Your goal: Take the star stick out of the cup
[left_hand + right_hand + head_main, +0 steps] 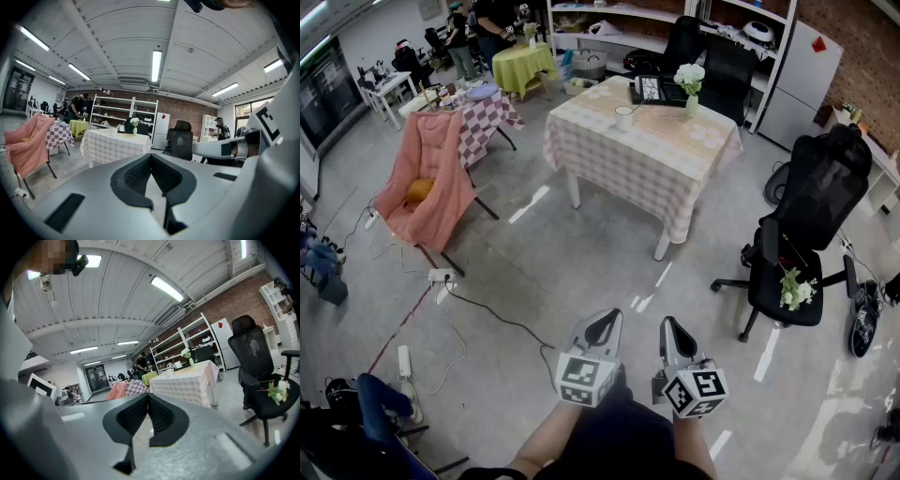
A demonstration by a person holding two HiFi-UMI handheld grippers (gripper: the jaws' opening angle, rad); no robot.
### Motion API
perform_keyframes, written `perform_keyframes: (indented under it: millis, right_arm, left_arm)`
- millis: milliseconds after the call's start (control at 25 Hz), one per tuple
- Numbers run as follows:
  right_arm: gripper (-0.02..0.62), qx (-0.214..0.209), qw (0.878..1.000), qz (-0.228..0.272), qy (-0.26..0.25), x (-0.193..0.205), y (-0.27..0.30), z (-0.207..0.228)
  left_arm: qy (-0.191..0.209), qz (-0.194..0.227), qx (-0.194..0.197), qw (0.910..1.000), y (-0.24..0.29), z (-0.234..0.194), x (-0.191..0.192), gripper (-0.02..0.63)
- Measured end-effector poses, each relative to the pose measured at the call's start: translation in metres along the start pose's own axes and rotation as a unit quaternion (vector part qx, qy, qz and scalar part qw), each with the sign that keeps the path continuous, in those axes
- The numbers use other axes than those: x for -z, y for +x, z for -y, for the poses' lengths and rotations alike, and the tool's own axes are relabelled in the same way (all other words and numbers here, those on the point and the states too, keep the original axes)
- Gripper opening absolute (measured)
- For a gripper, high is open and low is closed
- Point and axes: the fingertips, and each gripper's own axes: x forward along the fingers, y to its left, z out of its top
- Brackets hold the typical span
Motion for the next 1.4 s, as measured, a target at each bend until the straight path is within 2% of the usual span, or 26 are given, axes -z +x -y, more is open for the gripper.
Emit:
perform_keyframes:
  millis: [440, 720, 1400]
  right_arm:
    - [0.002, 0.007, 1.000, 0.010, 0.015, -0.003, -0.001, 0.020]
    - [0.002, 0.002, 1.000, 0.009, 0.009, -0.009, 0.022, 0.025]
    - [0.002, 0.002, 0.999, 0.039, 0.004, -0.067, 0.121, 0.064]
  left_arm:
    - [0.005, -0.002, -0.002, 1.0000, 0.015, 0.007, 0.002, 0.009]
    - [0.002, -0.002, -0.010, 0.9999, 0.034, -0.010, -0.002, 0.009]
    - [0.022, 0.010, -0.018, 0.9995, 0.125, -0.063, -0.052, 0.009]
